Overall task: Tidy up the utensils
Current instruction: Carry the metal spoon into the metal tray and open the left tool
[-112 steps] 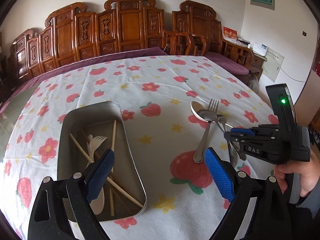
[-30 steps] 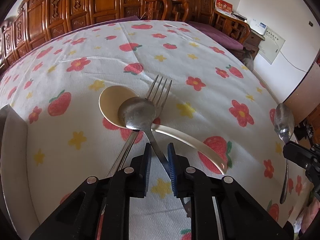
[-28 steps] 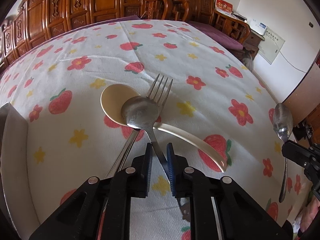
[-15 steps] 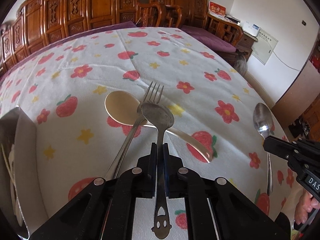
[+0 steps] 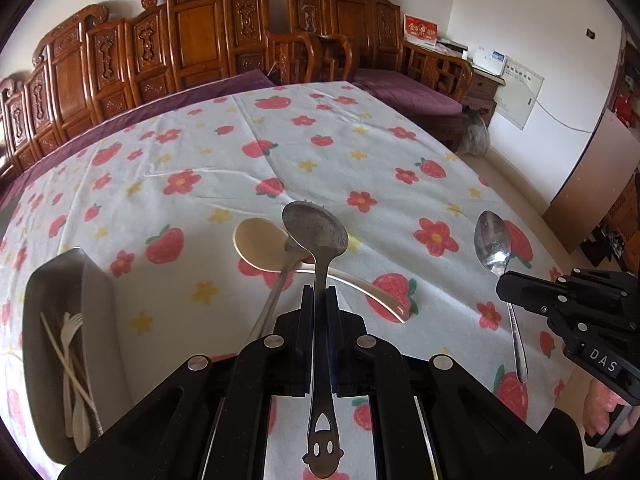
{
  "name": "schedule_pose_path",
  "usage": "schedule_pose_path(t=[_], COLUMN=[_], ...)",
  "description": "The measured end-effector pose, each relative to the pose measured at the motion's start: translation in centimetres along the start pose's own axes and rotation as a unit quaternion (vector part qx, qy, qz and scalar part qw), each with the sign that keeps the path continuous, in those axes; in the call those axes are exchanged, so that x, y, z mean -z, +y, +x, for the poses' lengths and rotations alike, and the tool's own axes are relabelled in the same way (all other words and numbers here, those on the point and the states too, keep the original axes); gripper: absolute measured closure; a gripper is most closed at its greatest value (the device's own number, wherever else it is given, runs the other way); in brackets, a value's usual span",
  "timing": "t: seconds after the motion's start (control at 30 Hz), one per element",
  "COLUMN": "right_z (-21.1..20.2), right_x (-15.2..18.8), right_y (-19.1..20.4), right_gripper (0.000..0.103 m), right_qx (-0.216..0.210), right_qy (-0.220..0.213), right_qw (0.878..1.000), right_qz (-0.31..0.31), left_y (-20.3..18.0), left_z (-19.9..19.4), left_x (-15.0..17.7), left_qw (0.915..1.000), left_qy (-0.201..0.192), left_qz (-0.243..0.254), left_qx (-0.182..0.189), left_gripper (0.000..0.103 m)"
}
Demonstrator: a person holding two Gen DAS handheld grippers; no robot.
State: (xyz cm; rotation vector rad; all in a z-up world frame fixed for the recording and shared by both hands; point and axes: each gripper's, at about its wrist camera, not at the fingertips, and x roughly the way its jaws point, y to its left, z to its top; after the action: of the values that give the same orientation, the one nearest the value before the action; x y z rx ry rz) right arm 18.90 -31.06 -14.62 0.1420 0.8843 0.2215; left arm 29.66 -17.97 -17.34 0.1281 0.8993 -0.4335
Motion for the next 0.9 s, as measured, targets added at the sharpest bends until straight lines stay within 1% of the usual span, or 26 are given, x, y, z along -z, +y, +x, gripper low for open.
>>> schedule_pose_path(t=[0.27,0.5,0.9], right_z=[-0.7,-0.9,0.1], right_x=[-0.7,-1.5,-2.6], right_y=[2.9,5.6,10.1], right_gripper=[0.101,0.101,0.101], right_qx=[-0.003,-0.009,-0.028], right_qy=[-0.009,-0.013,-0.012], right_qw=[0.999,0.998,0.997], right_qz=[-0.031,-0.053,-0.076], left_y=[1.8,5.1,10.9], left_z=[-3.3,-6.2,-8.2], left_x=[-0.2,-0.1,1.2], left_qw=[0.9998,0.9988,0.9961], left_qy=[-0.018,-0.036,-0.041], left_qz=[0.001,-0.012,-0.040], left_qx=[-0.012,-0.031,-0.067], left_gripper=[0.098,0.098,0.098])
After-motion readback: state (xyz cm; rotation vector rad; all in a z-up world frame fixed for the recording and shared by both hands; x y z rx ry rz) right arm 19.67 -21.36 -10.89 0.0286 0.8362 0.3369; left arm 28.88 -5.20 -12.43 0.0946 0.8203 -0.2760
